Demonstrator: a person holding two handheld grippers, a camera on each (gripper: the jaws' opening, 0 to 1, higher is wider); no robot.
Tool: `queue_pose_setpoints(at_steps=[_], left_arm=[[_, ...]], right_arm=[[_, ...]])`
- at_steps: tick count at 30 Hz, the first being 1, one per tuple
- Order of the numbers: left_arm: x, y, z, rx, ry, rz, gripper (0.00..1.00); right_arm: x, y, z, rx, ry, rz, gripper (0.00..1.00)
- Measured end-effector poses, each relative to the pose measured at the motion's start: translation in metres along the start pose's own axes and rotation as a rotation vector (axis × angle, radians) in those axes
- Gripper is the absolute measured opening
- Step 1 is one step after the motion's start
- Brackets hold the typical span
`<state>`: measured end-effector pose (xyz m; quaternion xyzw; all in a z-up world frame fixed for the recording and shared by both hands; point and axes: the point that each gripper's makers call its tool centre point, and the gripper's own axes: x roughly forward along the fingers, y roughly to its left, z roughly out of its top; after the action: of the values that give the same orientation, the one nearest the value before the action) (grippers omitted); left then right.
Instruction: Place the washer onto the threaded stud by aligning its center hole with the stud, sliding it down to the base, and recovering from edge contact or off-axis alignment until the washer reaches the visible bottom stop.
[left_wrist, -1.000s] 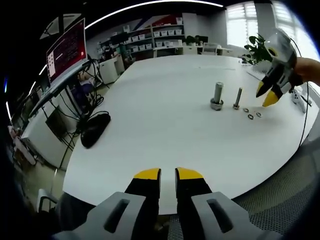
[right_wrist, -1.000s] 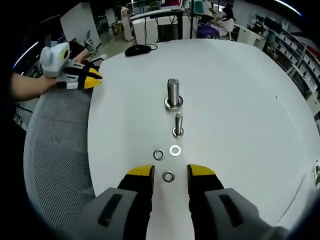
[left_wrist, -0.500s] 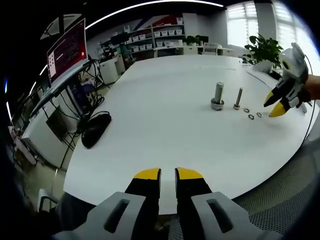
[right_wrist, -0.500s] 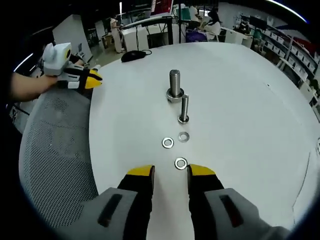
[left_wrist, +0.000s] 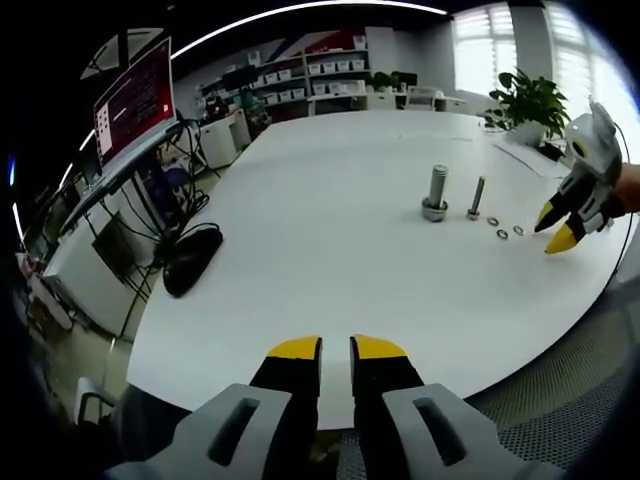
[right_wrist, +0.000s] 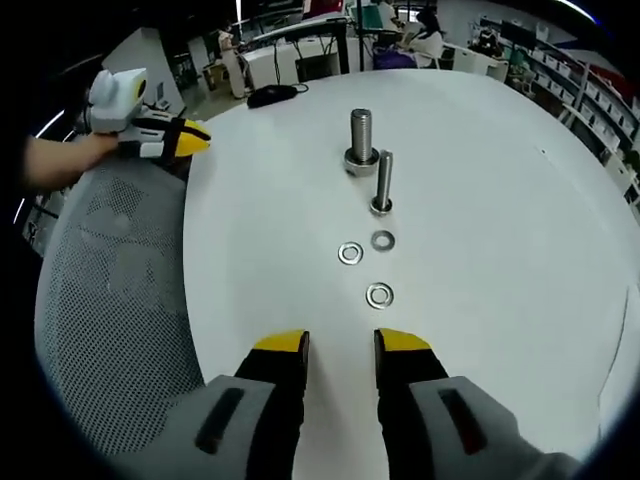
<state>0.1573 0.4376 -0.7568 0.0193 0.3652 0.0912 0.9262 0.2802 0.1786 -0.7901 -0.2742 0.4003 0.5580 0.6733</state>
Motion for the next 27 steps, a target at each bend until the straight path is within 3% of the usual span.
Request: queue_pose_setpoints(at_steps=[6, 27], left_arm=[[0.0, 0.0, 0.0, -0.002, 0.002, 0.005, 0.09], [0.001, 0.001, -0.001, -0.001, 0.004, 0.006, 0.09]], right_arm=[[0.002, 0.0, -0.008, -0.003, 0.01, -0.002, 0.28], [0.004, -0.016, 0.0, -0.022, 0.022, -0.027, 0.28]])
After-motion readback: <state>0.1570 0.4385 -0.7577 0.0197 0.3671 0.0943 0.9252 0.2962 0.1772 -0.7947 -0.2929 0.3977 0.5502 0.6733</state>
